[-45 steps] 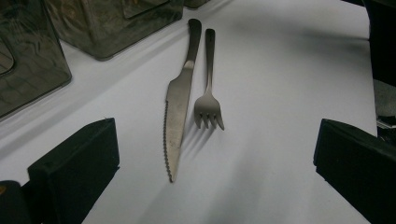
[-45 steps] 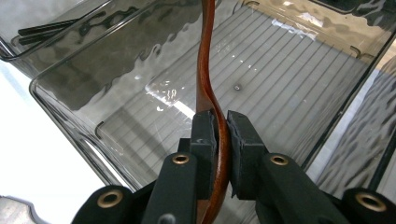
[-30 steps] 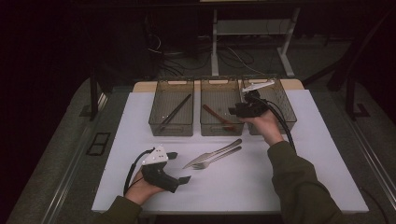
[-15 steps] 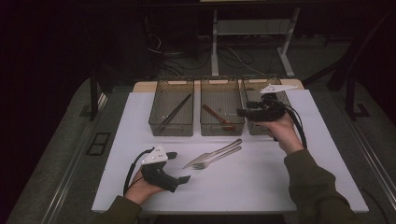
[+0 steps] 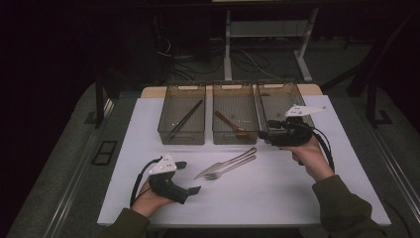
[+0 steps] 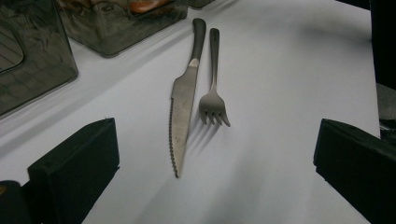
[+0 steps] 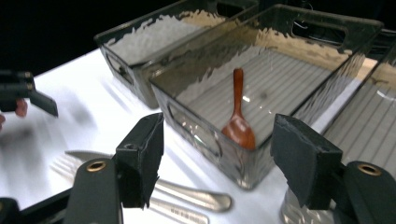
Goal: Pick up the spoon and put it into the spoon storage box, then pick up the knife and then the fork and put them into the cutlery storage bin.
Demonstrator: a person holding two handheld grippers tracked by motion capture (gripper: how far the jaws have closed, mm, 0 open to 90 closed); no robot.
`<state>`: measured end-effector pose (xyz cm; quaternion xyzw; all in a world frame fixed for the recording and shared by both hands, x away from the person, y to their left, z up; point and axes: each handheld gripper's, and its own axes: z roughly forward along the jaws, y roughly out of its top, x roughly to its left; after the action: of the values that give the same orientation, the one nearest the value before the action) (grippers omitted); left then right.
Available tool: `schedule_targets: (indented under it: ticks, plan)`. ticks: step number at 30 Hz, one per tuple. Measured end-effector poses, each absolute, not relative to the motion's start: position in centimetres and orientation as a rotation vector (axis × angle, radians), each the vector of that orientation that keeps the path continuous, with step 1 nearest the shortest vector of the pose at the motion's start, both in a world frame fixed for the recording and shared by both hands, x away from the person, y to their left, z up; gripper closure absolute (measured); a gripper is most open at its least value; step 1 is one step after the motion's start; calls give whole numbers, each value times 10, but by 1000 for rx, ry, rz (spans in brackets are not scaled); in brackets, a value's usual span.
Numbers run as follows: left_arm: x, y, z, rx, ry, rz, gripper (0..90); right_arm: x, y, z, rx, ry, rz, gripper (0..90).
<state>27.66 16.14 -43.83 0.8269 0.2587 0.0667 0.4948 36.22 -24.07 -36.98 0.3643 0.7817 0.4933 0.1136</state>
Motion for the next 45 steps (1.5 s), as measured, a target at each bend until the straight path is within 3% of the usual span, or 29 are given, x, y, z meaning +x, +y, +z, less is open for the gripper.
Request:
schedule_targets:
  ticks: [14, 20, 28, 39, 45]
  plan:
    - [275, 161, -436, 2008, 622, 171, 0, 340, -246, -399, 1067, 2370, 1407, 354]
    - [275, 161, -436, 2012, 615, 173, 0, 339, -239, -406, 1070, 2412, 1385, 405]
    - [275, 161, -436, 2012, 612, 173, 0, 341, -223, -412, 1013, 2468, 1380, 645]
    - [275, 159, -436, 2018, 613, 173, 0, 348, -198, -424, 959, 2528, 1289, 875]
    - [275, 159, -436, 2015, 613, 172, 0, 352, -187, -431, 934, 2581, 1256, 888]
